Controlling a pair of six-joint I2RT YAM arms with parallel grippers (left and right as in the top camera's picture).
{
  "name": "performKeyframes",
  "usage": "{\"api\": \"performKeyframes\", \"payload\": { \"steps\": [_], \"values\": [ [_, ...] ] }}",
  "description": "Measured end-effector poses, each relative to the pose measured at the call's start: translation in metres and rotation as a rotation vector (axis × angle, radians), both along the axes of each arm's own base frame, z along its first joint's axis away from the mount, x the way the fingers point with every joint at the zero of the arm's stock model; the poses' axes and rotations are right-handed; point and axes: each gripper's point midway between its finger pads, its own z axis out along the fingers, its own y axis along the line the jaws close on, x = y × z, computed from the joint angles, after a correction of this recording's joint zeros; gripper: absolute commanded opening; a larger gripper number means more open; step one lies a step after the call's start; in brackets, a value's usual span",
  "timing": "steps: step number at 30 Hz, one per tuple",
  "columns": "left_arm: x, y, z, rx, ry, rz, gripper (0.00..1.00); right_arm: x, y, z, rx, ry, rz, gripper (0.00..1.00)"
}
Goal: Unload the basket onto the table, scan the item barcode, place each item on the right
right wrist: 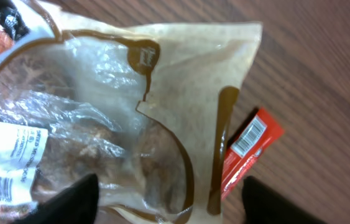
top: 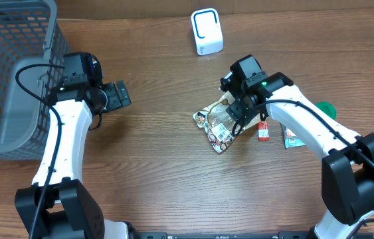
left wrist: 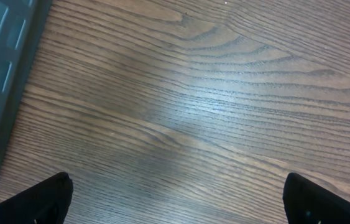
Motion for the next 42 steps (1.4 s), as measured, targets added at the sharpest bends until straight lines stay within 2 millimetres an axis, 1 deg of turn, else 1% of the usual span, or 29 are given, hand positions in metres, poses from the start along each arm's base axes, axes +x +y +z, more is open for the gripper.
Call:
{"api": "performKeyframes", "payload": {
  "steps": [2, 4, 6, 9, 13, 16, 20, 24, 26, 27, 28, 32, 33, 34, 36, 39, 42],
  "values": [
    [0.0, 0.0, 0.0, 0.0, 0.0, 0.0, 1.0, 0.008, 0.004, 0.003, 0.031, -0.032, -0.047, 0.77],
    [0.0, 0.0, 0.0, 0.0, 0.0, 0.0, 1.0, 0.015, 0.006, 0.006, 0.069, -0.054, -0.125, 0.7],
    [0.0, 0.0, 0.0, 0.0, 0.0, 0.0, 1.0, 0.014, 0.005, 0.005, 0.102, -0.042, -0.227, 0.63],
    [0.0, 0.0, 0.0, 0.0, 0.0, 0.0, 1.0, 0.0, -0.002, 0.0, 0.127, 0.028, -0.426, 0.63],
    [0.0, 0.0, 0.0, 0.0, 0.0, 0.0, 1.0, -0.031, -0.018, -0.009, 0.112, 0.149, -0.73, 0.63],
    [0.0, 0.0, 0.0, 0.0, 0.0, 0.0, 1.0, -0.039, -0.019, -0.01, 0.141, 0.186, -0.905, 0.63],
    [0.0, 0.0, 0.0, 0.0, 0.0, 0.0, 1.0, -0.038, -0.006, -0.013, 0.243, 0.225, -1.065, 0.63],
    [0.0, 0.0, 0.0, 0.0, 0.0, 0.0, 1.0, -0.035, 0.008, -0.025, 0.332, 0.232, -1.144, 0.63],
    [0.0, 0.0, 0.0, 0.0, 0.0, 0.0, 1.0, -0.036, 0.014, -0.032, 0.362, 0.232, -1.16, 0.62],
    [0.0, 0.0, 0.0, 0.0, 0.0, 0.0, 1.0, -0.037, 0.016, -0.036, 0.369, 0.227, -1.166, 0.6],
    [0.0, 0.0, 0.0, 0.0, 0.0, 0.0, 1.0, -0.036, 0.018, -0.039, 0.38, 0.214, -1.166, 0.56],
    [0.0, 0.0, 0.0, 0.0, 0.0, 0.0, 1.0, -0.038, 0.018, -0.048, 0.383, 0.181, -1.182, 0.25],
    [0.0, 0.0, 0.0, 0.0, 0.0, 0.0, 1.0, -0.038, 0.017, -0.049, 0.377, 0.174, -1.185, 0.2],
    [0.0, 0.0, 0.0, 0.0, 0.0, 0.0, 1.0, -0.037, 0.016, -0.049, 0.372, 0.167, -1.178, 0.17],
    [0.0, 0.0, 0.0, 0.0, 0.0, 0.0, 1.0, -0.037, 0.014, -0.049, 0.363, 0.157, -1.168, 0.16],
    [0.0, 0.0, 0.0, 0.0, 0.0, 0.0, 1.0, -0.04, 0.011, -0.05, 0.327, 0.155, -1.115, 0.08],
    [0.0, 0.0, 0.0, 0.0, 0.0, 0.0, 1.0, -0.04, 0.012, -0.048, 0.301, 0.152, -1.007, 0.06]
  ]
}}
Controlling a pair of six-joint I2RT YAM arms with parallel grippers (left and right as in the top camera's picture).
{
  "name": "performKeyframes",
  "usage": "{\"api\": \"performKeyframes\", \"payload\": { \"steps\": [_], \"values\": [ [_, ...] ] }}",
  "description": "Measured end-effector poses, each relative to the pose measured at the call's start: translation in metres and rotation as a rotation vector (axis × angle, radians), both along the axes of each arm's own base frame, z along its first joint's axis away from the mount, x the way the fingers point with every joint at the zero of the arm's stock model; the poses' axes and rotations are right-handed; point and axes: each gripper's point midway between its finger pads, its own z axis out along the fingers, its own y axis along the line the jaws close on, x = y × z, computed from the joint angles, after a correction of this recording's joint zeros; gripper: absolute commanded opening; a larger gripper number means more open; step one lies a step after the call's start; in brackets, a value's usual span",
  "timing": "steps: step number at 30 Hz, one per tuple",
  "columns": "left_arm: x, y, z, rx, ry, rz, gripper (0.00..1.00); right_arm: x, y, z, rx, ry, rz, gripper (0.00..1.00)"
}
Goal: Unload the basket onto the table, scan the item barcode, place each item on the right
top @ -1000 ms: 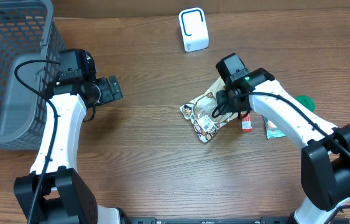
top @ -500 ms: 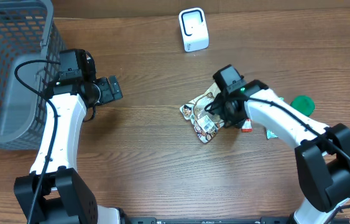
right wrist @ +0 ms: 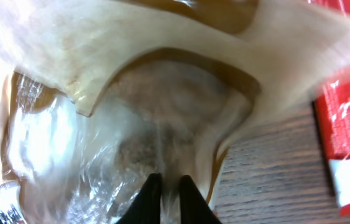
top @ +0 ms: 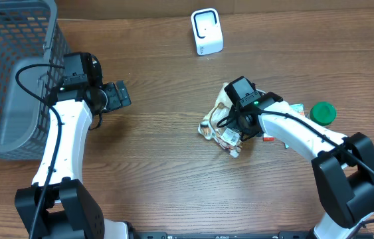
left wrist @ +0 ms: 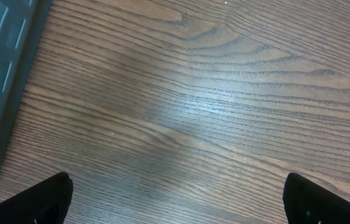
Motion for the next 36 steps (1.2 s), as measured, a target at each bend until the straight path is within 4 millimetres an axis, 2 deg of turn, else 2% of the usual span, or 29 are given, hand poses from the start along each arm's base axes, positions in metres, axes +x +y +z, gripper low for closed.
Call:
{"api": "performKeyframes", "payload": {
  "steps": [7, 10, 14, 16, 20, 22, 27, 36],
  "values": [
    [0.0, 0.0, 0.0, 0.0, 0.0, 0.0, 1.0, -0.011, -0.006, 0.001, -0.084, 0.028, 0.27, 0.06],
    [0.0, 0.0, 0.0, 0.0, 0.0, 0.0, 1.0, -0.013, -0.014, 0.002, -0.139, 0.033, 0.326, 0.06],
    [0.0, 0.0, 0.0, 0.0, 0.0, 0.0, 1.0, -0.011, -0.013, 0.006, -0.141, 0.035, 0.338, 0.05],
    [0.0, 0.0, 0.0, 0.0, 0.0, 0.0, 1.0, -0.008, -0.006, 0.012, -0.108, 0.029, 0.336, 0.05],
    [0.0, 0.0, 0.0, 0.0, 0.0, 0.0, 1.0, 0.012, 0.023, 0.033, 0.022, -0.036, 0.3, 0.06],
    [0.0, 0.0, 0.0, 0.0, 0.0, 0.0, 1.0, 0.011, 0.028, 0.035, 0.052, -0.031, 0.283, 0.07],
    [0.0, 0.0, 0.0, 0.0, 0.0, 0.0, 1.0, 0.009, 0.029, 0.031, 0.071, -0.021, 0.253, 0.09],
    [0.0, 0.0, 0.0, 0.0, 0.0, 0.0, 1.0, 0.004, 0.028, 0.004, 0.105, -0.032, 0.191, 0.08]
  ]
}}
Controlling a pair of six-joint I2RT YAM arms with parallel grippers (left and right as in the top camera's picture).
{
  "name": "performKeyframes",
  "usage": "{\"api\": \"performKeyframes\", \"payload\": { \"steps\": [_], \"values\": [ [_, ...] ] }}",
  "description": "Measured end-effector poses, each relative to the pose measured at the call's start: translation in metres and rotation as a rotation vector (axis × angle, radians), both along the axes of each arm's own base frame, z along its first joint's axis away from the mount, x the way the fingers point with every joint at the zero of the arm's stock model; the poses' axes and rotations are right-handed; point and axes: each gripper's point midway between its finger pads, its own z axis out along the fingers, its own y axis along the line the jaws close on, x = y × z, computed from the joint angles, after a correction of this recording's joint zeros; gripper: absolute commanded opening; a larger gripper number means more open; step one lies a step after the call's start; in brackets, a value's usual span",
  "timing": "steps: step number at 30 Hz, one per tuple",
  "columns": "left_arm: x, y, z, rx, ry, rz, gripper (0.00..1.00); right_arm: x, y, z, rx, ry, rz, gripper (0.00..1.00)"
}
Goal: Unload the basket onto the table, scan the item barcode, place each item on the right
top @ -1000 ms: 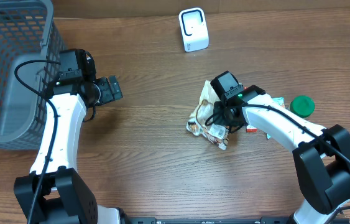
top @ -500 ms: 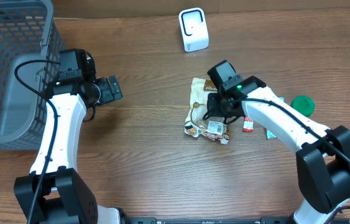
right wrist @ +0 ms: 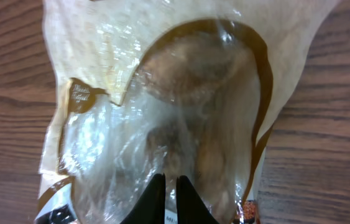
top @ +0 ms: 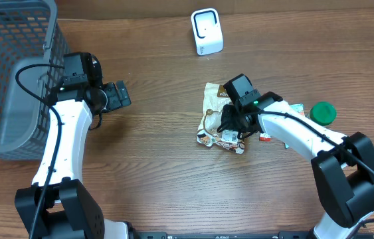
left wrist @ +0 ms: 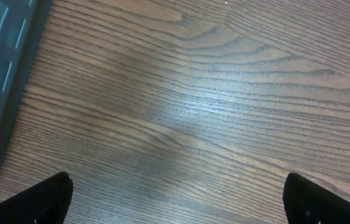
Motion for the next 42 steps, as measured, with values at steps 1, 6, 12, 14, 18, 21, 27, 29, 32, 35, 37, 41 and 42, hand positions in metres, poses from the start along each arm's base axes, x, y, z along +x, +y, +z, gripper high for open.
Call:
{"api": "performKeyframes", "payload": {
  "steps": [1, 6, 12, 14, 18, 21, 27, 29, 32, 35, 37, 41, 42],
  "values": [
    [0.0, 0.0, 0.0, 0.0, 0.0, 0.0, 1.0, 0.0, 0.0, -0.001, 0.005, -0.004, -0.005, 0.08],
    [0.0, 0.0, 0.0, 0.0, 0.0, 0.0, 1.0, 0.002, 0.002, -0.005, 0.022, -0.014, -0.021, 0.07],
    [0.0, 0.0, 0.0, 0.0, 0.0, 0.0, 1.0, -0.013, -0.012, -0.01, -0.022, 0.059, -0.038, 0.05],
    [0.0, 0.0, 0.0, 0.0, 0.0, 0.0, 1.0, -0.016, -0.022, -0.01, -0.034, 0.092, -0.057, 0.04],
    [0.0, 0.0, 0.0, 0.0, 0.0, 0.0, 1.0, -0.017, -0.048, -0.011, -0.058, 0.148, -0.115, 0.04],
    [0.0, 0.0, 0.0, 0.0, 0.0, 0.0, 1.0, -0.017, -0.068, -0.01, -0.082, 0.172, -0.15, 0.04],
    [0.0, 0.0, 0.0, 0.0, 0.0, 0.0, 1.0, -0.022, -0.088, -0.008, -0.138, 0.202, -0.093, 0.04],
    [0.0, 0.0, 0.0, 0.0, 0.0, 0.0, 1.0, -0.025, -0.091, -0.006, -0.157, 0.211, -0.064, 0.04],
    [0.0, 0.0, 0.0, 0.0, 0.0, 0.0, 1.0, -0.023, -0.092, 0.004, -0.177, 0.211, -0.021, 0.1],
    [0.0, 0.0, 0.0, 0.0, 0.0, 0.0, 1.0, -0.008, -0.088, 0.022, -0.176, 0.167, 0.011, 0.41],
    [0.0, 0.0, 0.0, 0.0, 0.0, 0.0, 1.0, 0.004, -0.084, 0.03, -0.168, 0.121, 0.042, 0.79],
    [0.0, 0.0, 0.0, 0.0, 0.0, 0.0, 1.0, 0.008, -0.084, 0.033, -0.181, 0.097, 0.094, 1.0],
    [0.0, 0.0, 0.0, 0.0, 0.0, 0.0, 1.0, 0.008, -0.084, 0.033, -0.184, 0.097, 0.1, 1.0]
  ]
}}
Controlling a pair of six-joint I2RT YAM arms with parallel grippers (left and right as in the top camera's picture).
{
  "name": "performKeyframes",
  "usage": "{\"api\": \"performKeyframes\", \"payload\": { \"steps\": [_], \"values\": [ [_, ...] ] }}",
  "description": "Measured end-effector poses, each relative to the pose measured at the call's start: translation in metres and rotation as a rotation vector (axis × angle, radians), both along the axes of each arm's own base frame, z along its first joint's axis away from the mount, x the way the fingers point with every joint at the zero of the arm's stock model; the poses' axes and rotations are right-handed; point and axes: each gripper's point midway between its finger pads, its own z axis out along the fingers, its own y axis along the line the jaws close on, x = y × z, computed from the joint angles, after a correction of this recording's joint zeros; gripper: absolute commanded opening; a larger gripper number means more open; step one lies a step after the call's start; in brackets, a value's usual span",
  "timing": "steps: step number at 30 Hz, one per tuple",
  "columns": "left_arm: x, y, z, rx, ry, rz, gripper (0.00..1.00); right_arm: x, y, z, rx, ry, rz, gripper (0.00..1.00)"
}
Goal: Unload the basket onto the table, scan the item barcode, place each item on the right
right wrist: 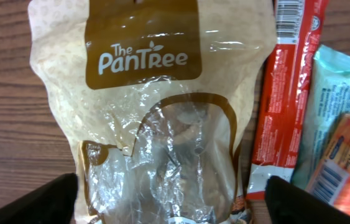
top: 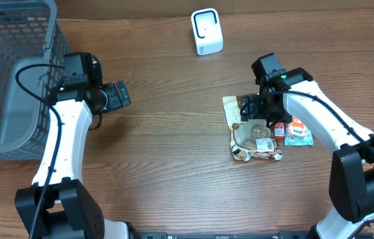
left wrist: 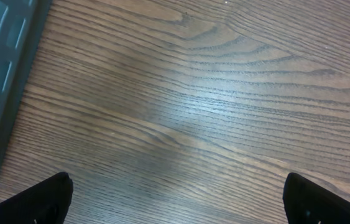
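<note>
The item, a tan and clear "The PanTree" snack bag (top: 252,130) (right wrist: 156,118), lies flat on the table with its logo side up. A small white label shows near its lower end in the overhead view. My right gripper (top: 258,113) (right wrist: 178,208) hangs open just above the bag, a finger on either side and nothing between them. The white barcode scanner (top: 206,31) stands at the back of the table, well away from the bag. My left gripper (top: 115,95) (left wrist: 178,205) is open over bare wood at the left.
A red packet (top: 280,127) (right wrist: 281,93) lies against the bag's right edge, with a teal packet (top: 297,133) (right wrist: 342,124) beyond it. A grey mesh basket (top: 7,73) fills the far left, and its wall (left wrist: 0,68) shows in the left wrist view.
My right gripper was shut on the crumpled bag nearer the table's middle. Now it is open, and the bag lies flat further right, against the red packet. The left arm has not moved.
At first my right gripper was open over the bag, which lay with its barcode label up. Then it was shut on the bag, which was bunched and turned. Now the bag is let go, logo side up, beside the packets. The left arm stayed still throughout.
</note>
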Motion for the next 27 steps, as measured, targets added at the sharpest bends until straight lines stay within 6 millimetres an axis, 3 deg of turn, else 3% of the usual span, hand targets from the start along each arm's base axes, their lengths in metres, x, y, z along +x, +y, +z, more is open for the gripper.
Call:
{"api": "performKeyframes", "payload": {
  "steps": [27],
  "values": [
    [0.0, 0.0, 0.0, 0.0, 0.0, 0.0, 1.0, 0.0007, -0.0013, 0.0, -0.01, -0.005, 0.018, 1.0]
  ]
}}
